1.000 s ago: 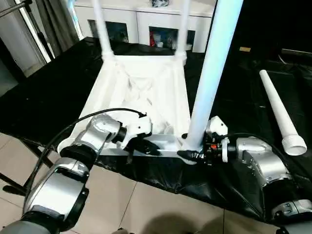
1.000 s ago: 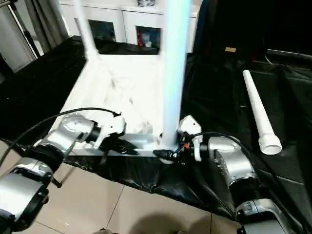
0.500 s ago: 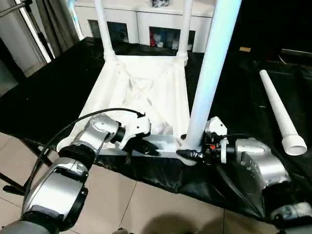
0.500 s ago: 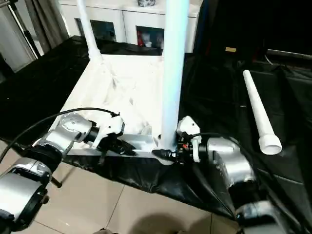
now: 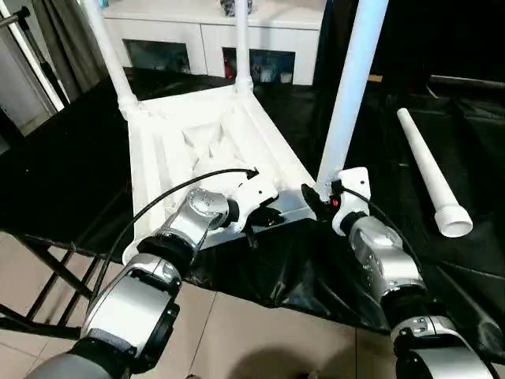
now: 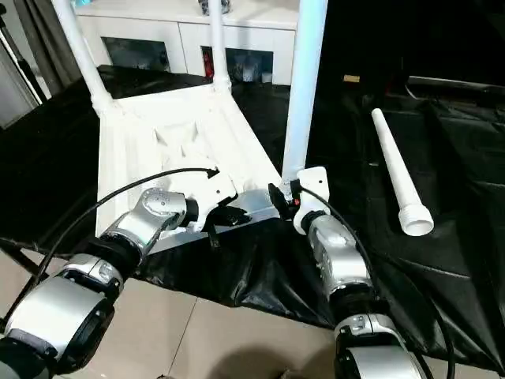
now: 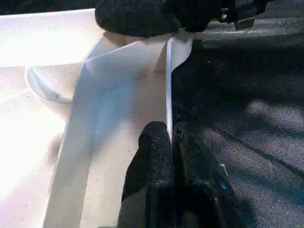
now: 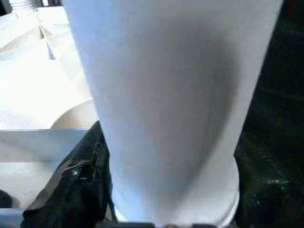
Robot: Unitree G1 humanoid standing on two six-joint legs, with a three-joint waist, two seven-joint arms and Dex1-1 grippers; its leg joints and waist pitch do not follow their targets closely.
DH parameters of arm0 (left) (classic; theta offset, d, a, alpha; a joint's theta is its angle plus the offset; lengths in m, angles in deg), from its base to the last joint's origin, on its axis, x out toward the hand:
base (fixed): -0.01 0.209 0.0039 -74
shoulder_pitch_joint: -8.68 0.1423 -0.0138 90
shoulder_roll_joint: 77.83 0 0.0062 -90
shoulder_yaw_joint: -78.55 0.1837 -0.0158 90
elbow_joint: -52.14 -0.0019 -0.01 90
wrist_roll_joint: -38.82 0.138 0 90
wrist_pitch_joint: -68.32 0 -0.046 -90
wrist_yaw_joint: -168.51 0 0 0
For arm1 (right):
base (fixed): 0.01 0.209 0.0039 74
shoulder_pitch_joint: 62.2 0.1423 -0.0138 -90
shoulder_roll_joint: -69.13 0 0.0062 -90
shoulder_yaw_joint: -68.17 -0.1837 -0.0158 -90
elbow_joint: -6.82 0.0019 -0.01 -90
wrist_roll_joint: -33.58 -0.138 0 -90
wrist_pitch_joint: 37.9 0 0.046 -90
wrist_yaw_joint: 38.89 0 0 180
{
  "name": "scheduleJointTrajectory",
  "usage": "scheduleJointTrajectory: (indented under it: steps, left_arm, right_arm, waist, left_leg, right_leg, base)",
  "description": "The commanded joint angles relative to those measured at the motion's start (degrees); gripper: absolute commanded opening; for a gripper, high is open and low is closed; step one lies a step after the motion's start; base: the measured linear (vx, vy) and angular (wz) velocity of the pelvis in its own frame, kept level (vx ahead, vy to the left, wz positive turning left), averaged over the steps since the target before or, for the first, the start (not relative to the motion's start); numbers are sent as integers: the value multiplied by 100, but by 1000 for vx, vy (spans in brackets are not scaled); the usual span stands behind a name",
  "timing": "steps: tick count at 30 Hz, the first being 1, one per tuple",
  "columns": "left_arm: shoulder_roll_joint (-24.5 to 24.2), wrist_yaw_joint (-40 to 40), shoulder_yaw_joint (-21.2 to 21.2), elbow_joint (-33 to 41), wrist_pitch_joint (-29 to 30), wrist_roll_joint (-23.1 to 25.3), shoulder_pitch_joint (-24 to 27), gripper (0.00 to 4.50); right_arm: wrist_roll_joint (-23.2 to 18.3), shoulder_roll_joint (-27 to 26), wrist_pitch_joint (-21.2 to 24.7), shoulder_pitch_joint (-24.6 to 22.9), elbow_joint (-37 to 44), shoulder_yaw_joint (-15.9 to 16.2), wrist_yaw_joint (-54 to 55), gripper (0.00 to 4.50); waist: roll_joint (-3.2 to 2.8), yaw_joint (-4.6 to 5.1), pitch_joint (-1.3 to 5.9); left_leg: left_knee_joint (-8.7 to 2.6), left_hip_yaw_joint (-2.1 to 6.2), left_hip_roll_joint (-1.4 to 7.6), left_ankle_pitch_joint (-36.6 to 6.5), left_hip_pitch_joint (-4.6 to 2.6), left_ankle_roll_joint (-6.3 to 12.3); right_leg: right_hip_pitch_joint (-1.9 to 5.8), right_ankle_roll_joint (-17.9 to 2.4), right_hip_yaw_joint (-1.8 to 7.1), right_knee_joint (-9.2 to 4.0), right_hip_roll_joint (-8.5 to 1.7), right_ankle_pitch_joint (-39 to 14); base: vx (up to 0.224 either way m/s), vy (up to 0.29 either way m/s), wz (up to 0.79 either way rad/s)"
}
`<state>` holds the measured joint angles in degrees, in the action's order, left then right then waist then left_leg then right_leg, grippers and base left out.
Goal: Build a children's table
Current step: Rotate leg to tighten
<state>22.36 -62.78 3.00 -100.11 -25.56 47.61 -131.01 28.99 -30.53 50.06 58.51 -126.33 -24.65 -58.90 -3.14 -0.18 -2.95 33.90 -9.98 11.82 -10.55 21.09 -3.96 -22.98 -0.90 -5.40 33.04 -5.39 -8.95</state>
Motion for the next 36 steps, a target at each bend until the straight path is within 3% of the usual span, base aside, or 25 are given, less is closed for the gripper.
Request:
scheduleJointTrajectory:
  steps: [1, 5, 8, 9, 12, 16, 21, 25, 31, 32, 36]
  left_arm:
    - [178, 89, 50, 133, -221, 30, -69, 0]
    - [-25, -461, 30, 306, -514, -83, 83, 0]
    - [-163, -721, 87, 355, -631, -92, 140, 0]
    - [-230, -871, 108, 376, -683, -106, 168, 0]
    - [-437, -1355, 125, 418, -812, -181, 227, 0]
    - [-664, -1777, 149, 377, -961, -192, 240, 0]
    - [-859, -2100, 174, 332, -1105, -167, 232, 0]
    - [-1054, -2446, 184, 284, -1195, -178, 203, 0]
    - [-1205, -2764, 235, 223, -1281, -130, 180, 0]
    - [-1222, -2780, 245, 205, -1300, -120, 174, 0]
    - [-1234, -2790, 242, 175, -1281, -122, 164, 0]
  right_arm:
    - [-70, -396, -29, 44, -71, 330, -470, 368]
    - [-1, -36, -135, 50, -55, 416, -1014, 403]
    - [-109, 170, -84, 17, 26, 455, -1463, 403]
    - [-169, 283, -66, -7, 73, 463, -1739, 403]
    - [-358, 680, -11, -153, 378, 586, -2753, 403]
    - [-497, 1117, 182, -328, 734, 800, -3843, 403]
    - [-458, 1401, 308, -382, 884, 1010, -4481, 403]
    - [-406, 1583, 324, -326, 843, 1173, -4928, 367]
    - [-451, 1661, 461, -286, 932, 1263, -5214, 323]
    - [-459, 1656, 488, -287, 952, 1267, -5235, 301]
    - [-509, 1620, 568, -335, 1032, 1266, -5247, 286]
  waist:
    - [49, 8, 383]
    - [62, 4, 402]
    - [64, -4, 405]
    - [109, -9, 416]
    - [61, -82, 426]
    - [57, -185, 447]
    - [72, -256, 429]
    - [80, -279, 420]
    - [67, -297, 433]
    - [44, -305, 436]
    - [58, -310, 443]
  left_leg:
    - [-417, 21, 71, -1678, -33, 417]
    - [-399, 16, 72, -1471, 1, 519]
    - [-385, 7, 77, -1383, 2, 600]
    - [-376, -6, 88, -1293, 2, 636]
    - [-363, -17, 122, -1100, -9, 751]
    - [-345, -26, 139, -976, -28, 869]
    - [-356, -34, 143, -1068, -33, 761]
    - [-366, -35, 136, -1182, -39, 635]
    - [-364, -28, 146, -1052, -41, 637]
    - [-365, -23, 150, -1044, -45, 630]
    - [-359, -26, 145, -1005, -40, 625]
  right_leg:
    - [280, -1138, 199, -472, -272, -2009]
    - [320, -1249, 207, -425, -283, -1701]
    - [329, -1331, 210, -405, -285, -1526]
    - [329, -1376, 218, -386, -278, -1396]
    - [333, -1516, 214, -325, -266, -999]
    - [336, -1631, 220, -262, -260, -573]
    - [335, -1599, 231, -279, -285, -804]
    - [332, -1500, 235, -309, -285, -1109]
    - [330, -1549, 237, -276, -280, -898]
    - [331, -1562, 236, -270, -283, -866]
    - [339, -1584, 236, -261, -285, -787]
  base:
    - [0, 0, 0]
    - [0, 0, 0]
    - [0, 0, 0]
    - [0, 0, 0]
    - [0, 0, 0]
    - [0, 0, 0]
    - [0, 0, 0]
    - [0, 0, 0]
    - [0, 0, 0]
    - [0, 0, 0]
    - [0, 0, 0]
